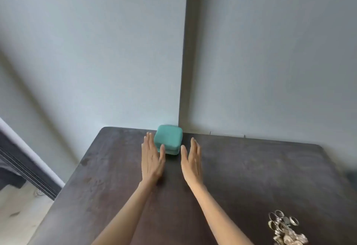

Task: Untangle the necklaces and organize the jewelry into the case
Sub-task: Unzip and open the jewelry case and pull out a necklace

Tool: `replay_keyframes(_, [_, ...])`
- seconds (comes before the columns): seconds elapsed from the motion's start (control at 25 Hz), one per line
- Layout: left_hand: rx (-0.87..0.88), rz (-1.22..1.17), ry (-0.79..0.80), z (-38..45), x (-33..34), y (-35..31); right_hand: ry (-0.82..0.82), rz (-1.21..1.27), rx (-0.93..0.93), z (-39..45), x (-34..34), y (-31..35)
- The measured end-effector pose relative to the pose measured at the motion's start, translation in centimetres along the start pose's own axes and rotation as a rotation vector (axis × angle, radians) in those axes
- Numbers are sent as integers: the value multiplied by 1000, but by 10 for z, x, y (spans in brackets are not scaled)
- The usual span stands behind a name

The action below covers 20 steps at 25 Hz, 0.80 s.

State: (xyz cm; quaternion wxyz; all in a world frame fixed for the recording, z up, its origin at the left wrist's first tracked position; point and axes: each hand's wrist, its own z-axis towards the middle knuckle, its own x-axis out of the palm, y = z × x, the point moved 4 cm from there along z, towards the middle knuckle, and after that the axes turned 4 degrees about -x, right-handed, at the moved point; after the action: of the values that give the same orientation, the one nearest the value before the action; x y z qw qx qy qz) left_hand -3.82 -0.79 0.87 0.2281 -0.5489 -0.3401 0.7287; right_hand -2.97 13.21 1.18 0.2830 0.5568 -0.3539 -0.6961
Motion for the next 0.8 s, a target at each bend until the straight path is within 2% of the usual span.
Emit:
replay_keyframes(0.08, [-118,-214,-28,17,15,10,-27,95,34,16,19,-9])
replay_keyframes(0.16, [-179,-337,-51,37,23,14,-26,55,20,35,31,-7])
replay_keyframes(0.28, [-146,-420,-34,37,29,17,-37,78,-14,44,40,-11])
replay_keyframes(0.4, [-116,-487,-40,23,19,10,-44,248,0,31,36,-11])
replay_keyframes(0.6, [-138,-575,-92,-70,-13,11,-142,375,-89,-59,11,-9])
replay_keyframes(0.8, [-195,-669,-87,-166,-38,17,-171,434,-32,-156,-22,-8])
